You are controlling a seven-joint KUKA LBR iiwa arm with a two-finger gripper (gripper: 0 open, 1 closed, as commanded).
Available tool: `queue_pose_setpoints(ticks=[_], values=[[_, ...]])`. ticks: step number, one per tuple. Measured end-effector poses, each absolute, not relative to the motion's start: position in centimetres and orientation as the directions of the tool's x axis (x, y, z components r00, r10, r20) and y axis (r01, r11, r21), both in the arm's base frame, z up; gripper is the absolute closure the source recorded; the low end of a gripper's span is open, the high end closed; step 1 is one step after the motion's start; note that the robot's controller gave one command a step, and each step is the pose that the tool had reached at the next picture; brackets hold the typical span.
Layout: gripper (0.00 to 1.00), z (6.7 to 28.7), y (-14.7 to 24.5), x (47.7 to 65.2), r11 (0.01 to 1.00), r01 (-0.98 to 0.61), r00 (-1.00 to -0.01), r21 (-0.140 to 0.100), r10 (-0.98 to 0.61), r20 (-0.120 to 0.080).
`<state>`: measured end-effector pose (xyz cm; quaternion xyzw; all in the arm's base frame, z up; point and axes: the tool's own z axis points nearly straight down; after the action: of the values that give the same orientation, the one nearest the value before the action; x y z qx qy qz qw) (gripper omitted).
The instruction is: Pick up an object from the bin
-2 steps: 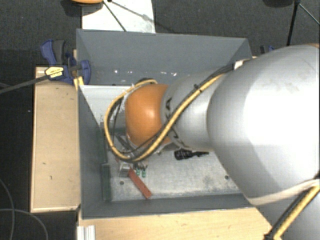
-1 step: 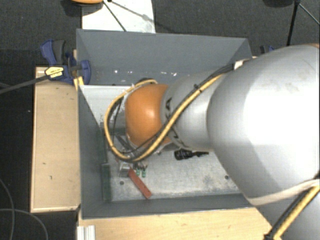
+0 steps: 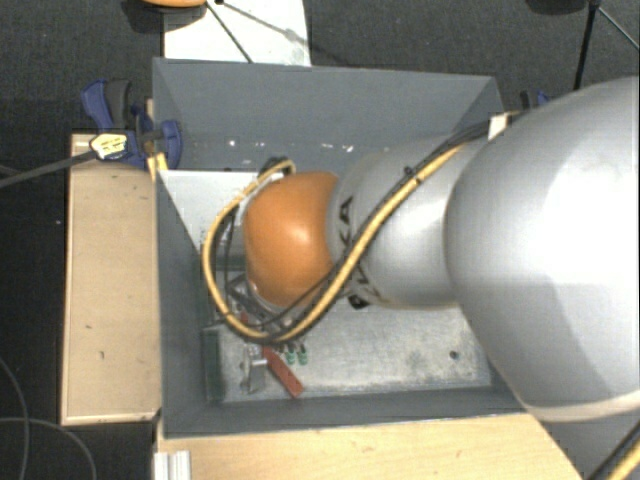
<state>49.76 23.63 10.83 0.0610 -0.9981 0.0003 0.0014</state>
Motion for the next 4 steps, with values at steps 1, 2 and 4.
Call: queue_pose_setpoints(ticks=[1, 2, 4], values=[[0.0, 10.8, 23.6, 49.8, 0.993, -0.12, -0.993, -0.001, -0.12, 0.003], [0.0, 10.5, 18.8, 49.8, 0.995, -0.101, -0.995, 0.002, -0.101, 0.0], [0.0, 7.7, 16.5, 52.2, 0.999, -0.048, -0.999, 0.002, -0.048, -0.003]])
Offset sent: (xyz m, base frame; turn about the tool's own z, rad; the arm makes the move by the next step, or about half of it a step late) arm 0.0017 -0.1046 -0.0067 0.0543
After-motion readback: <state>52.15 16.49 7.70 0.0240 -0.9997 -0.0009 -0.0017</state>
